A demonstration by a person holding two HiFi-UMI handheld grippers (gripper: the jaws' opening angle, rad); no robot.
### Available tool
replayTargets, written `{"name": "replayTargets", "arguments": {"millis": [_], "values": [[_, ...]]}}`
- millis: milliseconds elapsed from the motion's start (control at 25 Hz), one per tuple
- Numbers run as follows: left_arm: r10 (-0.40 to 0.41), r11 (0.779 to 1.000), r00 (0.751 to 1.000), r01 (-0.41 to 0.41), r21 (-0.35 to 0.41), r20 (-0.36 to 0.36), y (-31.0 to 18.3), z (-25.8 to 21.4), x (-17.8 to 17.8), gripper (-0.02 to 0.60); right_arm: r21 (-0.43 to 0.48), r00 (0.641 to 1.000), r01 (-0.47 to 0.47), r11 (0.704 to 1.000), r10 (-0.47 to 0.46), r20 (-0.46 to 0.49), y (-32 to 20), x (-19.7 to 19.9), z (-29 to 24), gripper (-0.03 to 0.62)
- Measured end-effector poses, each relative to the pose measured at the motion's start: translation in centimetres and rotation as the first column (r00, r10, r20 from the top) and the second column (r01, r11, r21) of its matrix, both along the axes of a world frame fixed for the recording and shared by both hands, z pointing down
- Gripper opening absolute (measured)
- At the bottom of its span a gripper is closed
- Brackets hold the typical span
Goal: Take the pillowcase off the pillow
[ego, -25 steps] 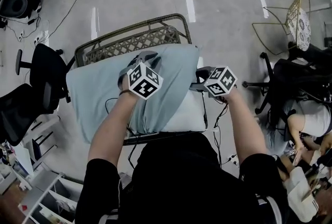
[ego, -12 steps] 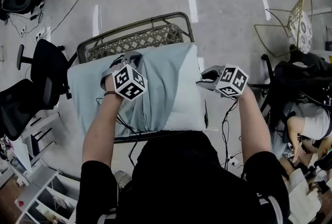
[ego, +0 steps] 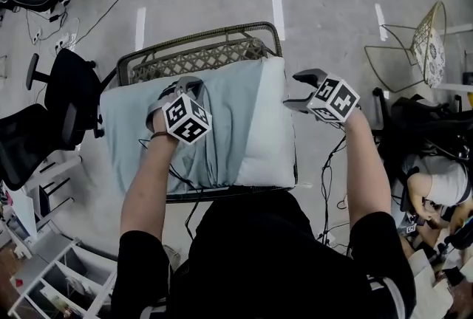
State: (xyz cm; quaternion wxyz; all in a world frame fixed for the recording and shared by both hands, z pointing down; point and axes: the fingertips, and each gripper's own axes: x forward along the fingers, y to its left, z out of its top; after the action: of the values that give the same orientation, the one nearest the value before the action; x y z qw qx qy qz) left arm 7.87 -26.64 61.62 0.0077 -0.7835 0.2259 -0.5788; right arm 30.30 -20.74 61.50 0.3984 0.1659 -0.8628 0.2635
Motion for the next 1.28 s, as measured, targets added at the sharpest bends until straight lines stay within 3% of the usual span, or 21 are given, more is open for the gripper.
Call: {"name": "replayTargets", "arguments": {"millis": [80,160,280,360,440,560,680,760,1280], "values": [[-0.026,1.0,0.999,0.025,-0.008,-0.027,0.0,0.3,0.1,0.006,0.054,0.995,0.076,0.996,-0.073,-0.069,-2.6,-1.4,0.0,0.366],[-0.043,0.999,0.998,0.043,-0.005,-0.046,-0.1,0.5,0.0,0.006,0.05,0.972,0.186,0.981,-0.177,-0.152,-3.8,-3.0,0.8,0.415],[-0.049,0.999,0.997,0.049,0.0,-0.056,-0.2,1.0,0.0,0.006,-0.036,0.916,0.319,0.947,-0.318,-0.244,-3.9,-4.6,3.1,0.473],[-0.058,0.998,0.996,0.058,-0.001,-0.066,-0.3,1.3,0.1,0.006,-0.117,0.876,0.378,0.918,-0.396,-0.275,-2.9,-5.5,5.2,0.472],[-0.064,0.998,0.996,0.065,0.007,-0.069,-0.8,1.4,0.1,0.006,-0.193,0.835,0.421,0.886,-0.462,-0.3,-1.6,-5.9,7.0,0.433],[-0.047,0.999,0.998,0.048,0.024,-0.037,-0.9,1.4,-0.3,0.006,-0.247,0.799,0.443,0.862,-0.505,-0.327,0.2,-6.2,6.8,0.304],[-0.019,1.0,1.0,0.019,0.018,-0.01,-0.1,1.1,-1.6,0.006,-0.251,0.812,0.43,0.867,-0.493,-0.312,1.9,-5.8,5.5,0.184],[-0.023,1.0,1.0,0.023,0.002,-0.018,0.7,0.5,-2.8,0.006,-0.227,0.835,0.423,0.877,-0.475,-0.279,2.6,-5.2,4.8,0.146],[-0.136,0.991,0.99,0.135,0.025,0.035,4.9,-2.2,-11.5,0.006,-0.163,0.898,0.332,0.929,-0.364,-0.246,5.7,-2.0,1.2,0.124]]}}
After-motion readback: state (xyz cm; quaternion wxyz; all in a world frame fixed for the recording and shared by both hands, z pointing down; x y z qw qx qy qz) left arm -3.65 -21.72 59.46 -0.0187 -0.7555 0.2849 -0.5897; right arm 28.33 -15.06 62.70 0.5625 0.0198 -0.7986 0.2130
